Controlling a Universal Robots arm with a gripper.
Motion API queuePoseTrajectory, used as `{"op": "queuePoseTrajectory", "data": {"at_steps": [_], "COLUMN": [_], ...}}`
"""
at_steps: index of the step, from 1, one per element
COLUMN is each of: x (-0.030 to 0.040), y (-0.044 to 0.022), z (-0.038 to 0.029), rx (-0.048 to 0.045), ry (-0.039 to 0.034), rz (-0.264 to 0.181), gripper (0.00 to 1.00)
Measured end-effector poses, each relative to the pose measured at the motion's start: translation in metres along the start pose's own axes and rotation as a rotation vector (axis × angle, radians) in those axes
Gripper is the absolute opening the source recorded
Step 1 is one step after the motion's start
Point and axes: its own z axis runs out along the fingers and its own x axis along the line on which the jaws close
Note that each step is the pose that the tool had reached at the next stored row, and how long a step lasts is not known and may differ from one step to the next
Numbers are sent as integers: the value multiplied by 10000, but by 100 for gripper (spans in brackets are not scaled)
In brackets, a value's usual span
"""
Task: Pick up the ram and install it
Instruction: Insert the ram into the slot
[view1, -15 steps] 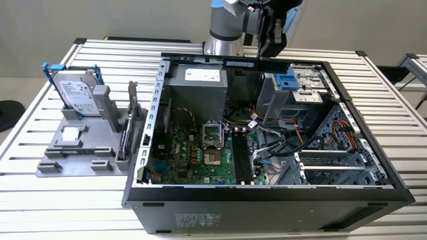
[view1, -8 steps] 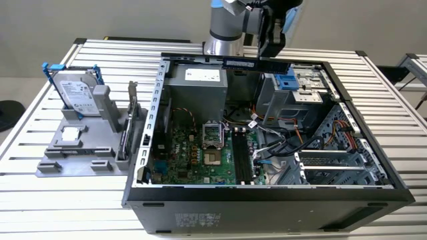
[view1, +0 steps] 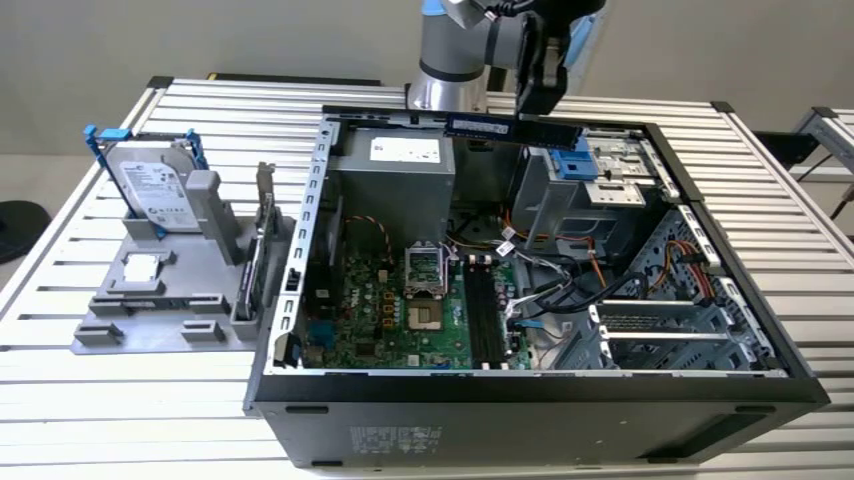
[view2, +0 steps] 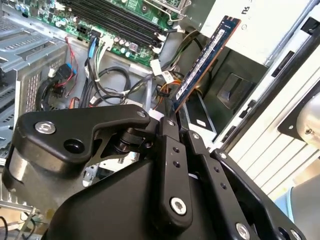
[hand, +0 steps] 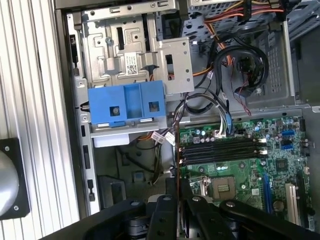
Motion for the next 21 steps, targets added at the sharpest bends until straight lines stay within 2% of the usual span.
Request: {"op": "queuePoseTrajectory", "data": {"at_steps": [21], "x": [0], "y": [0], "z": [0], "rx": [-15], "ry": [-47], "rz": [1142], "gripper": [0]}}
